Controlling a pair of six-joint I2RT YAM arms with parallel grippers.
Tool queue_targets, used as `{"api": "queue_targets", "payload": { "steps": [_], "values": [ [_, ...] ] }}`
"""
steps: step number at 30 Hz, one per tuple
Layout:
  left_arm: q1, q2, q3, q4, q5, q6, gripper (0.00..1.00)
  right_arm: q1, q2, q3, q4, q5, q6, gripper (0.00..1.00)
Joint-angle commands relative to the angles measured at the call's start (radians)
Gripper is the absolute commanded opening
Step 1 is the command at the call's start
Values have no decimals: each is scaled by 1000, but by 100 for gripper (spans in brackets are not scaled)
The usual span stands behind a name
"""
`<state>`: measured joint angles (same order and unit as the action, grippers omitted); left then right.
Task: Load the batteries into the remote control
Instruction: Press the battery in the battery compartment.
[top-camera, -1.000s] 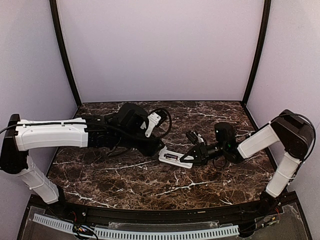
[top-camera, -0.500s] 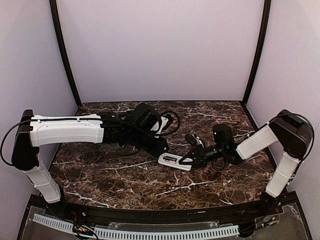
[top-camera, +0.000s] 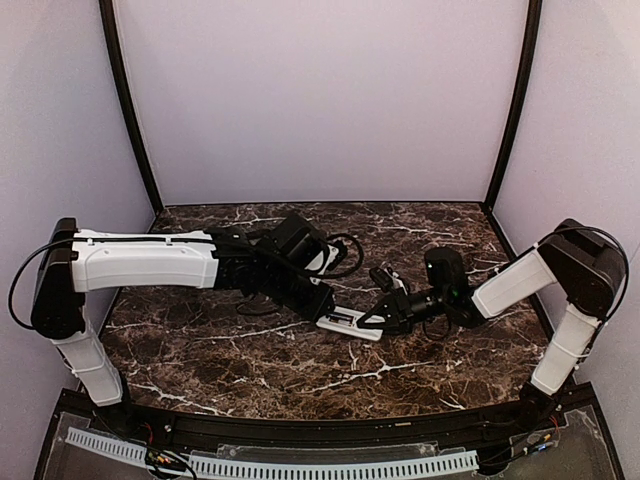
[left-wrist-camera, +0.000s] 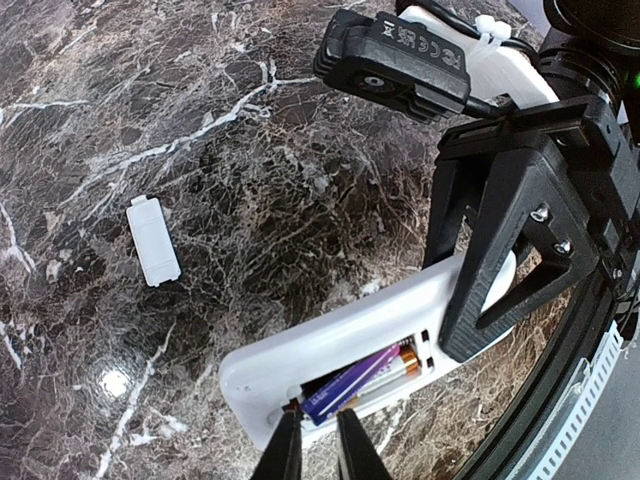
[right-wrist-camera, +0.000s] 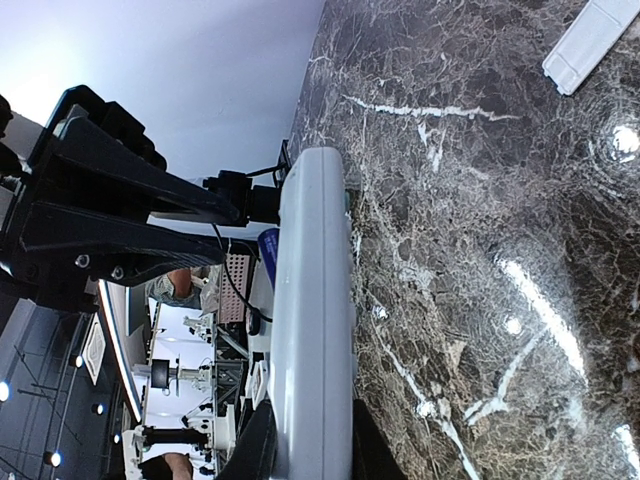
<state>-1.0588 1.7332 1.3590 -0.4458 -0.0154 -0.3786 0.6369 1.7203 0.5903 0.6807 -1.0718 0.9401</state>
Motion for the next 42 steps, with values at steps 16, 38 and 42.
{"api": "queue_targets", "payload": {
  "steps": [16,38,42],
  "values": [
    [-5,25,23,-24,56,-12,11,7,-1,11,41,-19,-6,0],
    [-4,80,47,-50,81,15,0,10,-25,15,84,-47,-5,0],
    [-6,91,45,-49,96,9,0,12,-30,17,104,-54,0,0]
  ]
}}
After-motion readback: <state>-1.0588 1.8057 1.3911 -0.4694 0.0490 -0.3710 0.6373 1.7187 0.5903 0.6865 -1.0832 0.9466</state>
